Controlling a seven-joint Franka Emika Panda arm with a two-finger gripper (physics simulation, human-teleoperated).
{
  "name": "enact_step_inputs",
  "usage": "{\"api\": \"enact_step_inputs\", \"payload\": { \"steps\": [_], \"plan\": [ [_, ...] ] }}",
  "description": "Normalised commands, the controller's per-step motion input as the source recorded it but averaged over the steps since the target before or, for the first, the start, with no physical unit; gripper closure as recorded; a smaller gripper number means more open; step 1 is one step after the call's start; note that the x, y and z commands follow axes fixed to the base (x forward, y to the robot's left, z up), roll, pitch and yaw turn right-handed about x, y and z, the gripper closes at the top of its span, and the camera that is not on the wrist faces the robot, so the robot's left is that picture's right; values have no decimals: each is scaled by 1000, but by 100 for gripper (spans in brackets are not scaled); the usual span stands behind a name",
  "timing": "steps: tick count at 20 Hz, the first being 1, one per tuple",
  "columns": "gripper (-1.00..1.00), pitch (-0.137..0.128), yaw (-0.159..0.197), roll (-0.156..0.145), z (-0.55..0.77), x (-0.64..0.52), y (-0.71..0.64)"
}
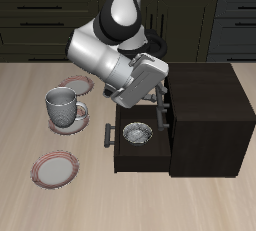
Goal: Open the top drawer
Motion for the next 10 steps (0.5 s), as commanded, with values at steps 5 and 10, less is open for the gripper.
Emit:
{"api": "enact_step_inputs", "payload": {
  "steps": [5, 10],
  "plan": [
    [100, -13, 1, 15, 50, -10, 49],
    [100, 0, -5, -1, -17, 8, 26]
  ]
}}
